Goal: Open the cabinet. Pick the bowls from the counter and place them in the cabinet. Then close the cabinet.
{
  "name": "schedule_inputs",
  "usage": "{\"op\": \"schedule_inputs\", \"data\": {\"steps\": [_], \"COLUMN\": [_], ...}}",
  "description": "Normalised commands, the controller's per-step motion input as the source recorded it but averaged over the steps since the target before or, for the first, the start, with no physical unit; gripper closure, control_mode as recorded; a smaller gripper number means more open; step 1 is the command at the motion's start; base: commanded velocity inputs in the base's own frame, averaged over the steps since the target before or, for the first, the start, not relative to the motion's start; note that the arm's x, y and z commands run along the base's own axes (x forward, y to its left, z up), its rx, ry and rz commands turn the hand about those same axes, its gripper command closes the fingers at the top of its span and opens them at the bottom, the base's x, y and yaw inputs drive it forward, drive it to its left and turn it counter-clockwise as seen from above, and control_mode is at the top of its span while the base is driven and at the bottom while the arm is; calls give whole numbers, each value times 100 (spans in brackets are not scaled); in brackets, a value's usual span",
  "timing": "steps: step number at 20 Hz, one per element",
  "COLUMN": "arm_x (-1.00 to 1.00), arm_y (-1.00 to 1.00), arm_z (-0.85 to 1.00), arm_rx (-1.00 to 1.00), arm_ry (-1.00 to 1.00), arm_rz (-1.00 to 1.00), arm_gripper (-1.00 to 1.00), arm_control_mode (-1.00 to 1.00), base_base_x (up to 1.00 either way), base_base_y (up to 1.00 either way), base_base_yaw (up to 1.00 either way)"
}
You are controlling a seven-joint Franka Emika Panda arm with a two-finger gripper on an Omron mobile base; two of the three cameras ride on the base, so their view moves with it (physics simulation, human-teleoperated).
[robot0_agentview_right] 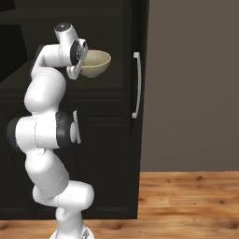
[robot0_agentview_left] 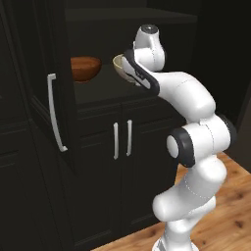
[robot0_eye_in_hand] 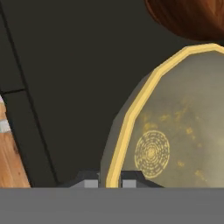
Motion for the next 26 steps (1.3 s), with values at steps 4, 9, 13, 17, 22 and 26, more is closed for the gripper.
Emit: {"op": "schedule_inputs", "data": {"steps": [4,9,13,17,22,26], "arm_x": [67,70,53,45,40,0], "arm_y": [0,0,0,0,0,0], "arm_z": [-13,-23,-20,-33,-12,0], "arm_rx": [0,0,-3,-4,-1,0], "arm_ry": [-17,-9,5,6,0,1], "arm_rz": [0,0,0,0,0,0], "arm_gripper": [100,100,100,100,-100,-100], "arm_control_mode": [-100,-100,-100,-100,-100,-100], "base_base_x": [0,0,0,0,0,0], "base_base_y": [0,0,0,0,0,0], "base_base_yaw": [0,0,0,0,0,0]}}
